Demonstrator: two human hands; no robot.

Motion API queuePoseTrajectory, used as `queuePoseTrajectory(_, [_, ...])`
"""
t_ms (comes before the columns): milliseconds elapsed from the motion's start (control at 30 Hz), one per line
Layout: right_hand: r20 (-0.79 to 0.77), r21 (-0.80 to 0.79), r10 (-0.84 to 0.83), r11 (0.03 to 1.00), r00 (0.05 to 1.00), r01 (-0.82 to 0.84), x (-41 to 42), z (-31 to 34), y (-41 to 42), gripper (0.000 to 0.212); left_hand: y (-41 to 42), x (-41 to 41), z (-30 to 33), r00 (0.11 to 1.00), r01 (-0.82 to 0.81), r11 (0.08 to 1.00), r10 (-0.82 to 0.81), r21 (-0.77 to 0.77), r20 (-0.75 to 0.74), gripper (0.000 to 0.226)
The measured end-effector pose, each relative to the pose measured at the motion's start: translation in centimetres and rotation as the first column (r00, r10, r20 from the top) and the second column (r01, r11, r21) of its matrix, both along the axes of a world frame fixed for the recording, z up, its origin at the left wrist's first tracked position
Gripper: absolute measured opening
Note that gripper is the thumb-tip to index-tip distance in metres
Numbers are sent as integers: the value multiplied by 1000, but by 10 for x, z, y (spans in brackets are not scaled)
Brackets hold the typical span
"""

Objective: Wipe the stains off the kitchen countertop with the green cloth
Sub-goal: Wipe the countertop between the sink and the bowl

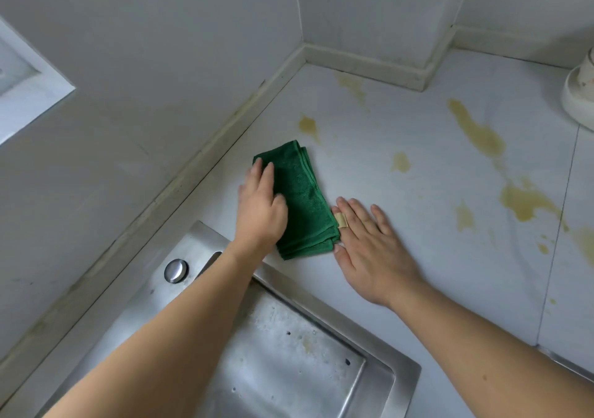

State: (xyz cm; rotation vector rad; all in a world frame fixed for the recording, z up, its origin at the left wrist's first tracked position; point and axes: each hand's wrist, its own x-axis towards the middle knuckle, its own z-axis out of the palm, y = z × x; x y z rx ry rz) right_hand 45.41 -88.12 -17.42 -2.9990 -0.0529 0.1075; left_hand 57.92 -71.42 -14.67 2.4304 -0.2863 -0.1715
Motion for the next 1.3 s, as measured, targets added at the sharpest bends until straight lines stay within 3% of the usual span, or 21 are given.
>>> queuePoseTrajectory(100, [-18, 0, 3, 1000, 1000, -3, 0, 2, 0, 70, 40, 3, -14, 995, -52, 933, 18, 356, 98, 69])
queuePoseTrajectory(200, [-40, -2, 0, 1000, 999, 0, 1, 4, 1, 71, 52, 4, -27, 993, -103, 883, 62, 457, 104, 63])
queuePoseTrajectory(333, [-72, -11, -1, 1000, 997, 0, 2, 5, -1, 70, 47, 6, -27, 994, -99, 873, 64, 478, 89, 62])
queuePoseTrajectory(433, [-54, 81, 26, 996, 998, -22, 2, 7, -1, 73, 49, 5, -26, 995, -89, 874, 58, 478, 79, 63])
queuePoseTrajectory(533, [71, 254, -45, 967, 996, 25, 2, 7, -4, 69, 49, 5, -26, 995, -89, 877, 62, 471, 73, 63])
queuePoseTrajectory(600, [173, 281, -88, 959, 981, 37, 16, 11, -1, 63, 48, 5, -25, 995, -88, 879, 59, 469, 77, 63])
queuePoseTrajectory(667, [201, 259, -44, 966, 979, -9, 48, 21, 14, 62, 47, 5, -25, 995, -93, 880, 63, 467, 79, 63])
queuePoseTrajectory(800, [75, 166, 86, 981, 993, -97, 110, 21, 60, 59, 46, 5, -25, 993, -113, 881, 81, 460, 91, 61])
queuePoseTrajectory(933, [64, 14, 87, 996, 994, -88, 133, 4, 70, 60, 47, 8, -28, 991, -121, 873, 83, 473, 100, 61])
queuePoseTrajectory(1100, [39, -10, 166, 986, 985, -165, 164, 8, 49, 59, 48, 7, -29, 991, -122, 871, 82, 476, 103, 61])
queuePoseTrajectory(1300, [48, -43, 132, 991, 990, -130, 201, 5, 37, 60, 45, 8, -30, 993, -117, 866, 95, 486, 70, 61])
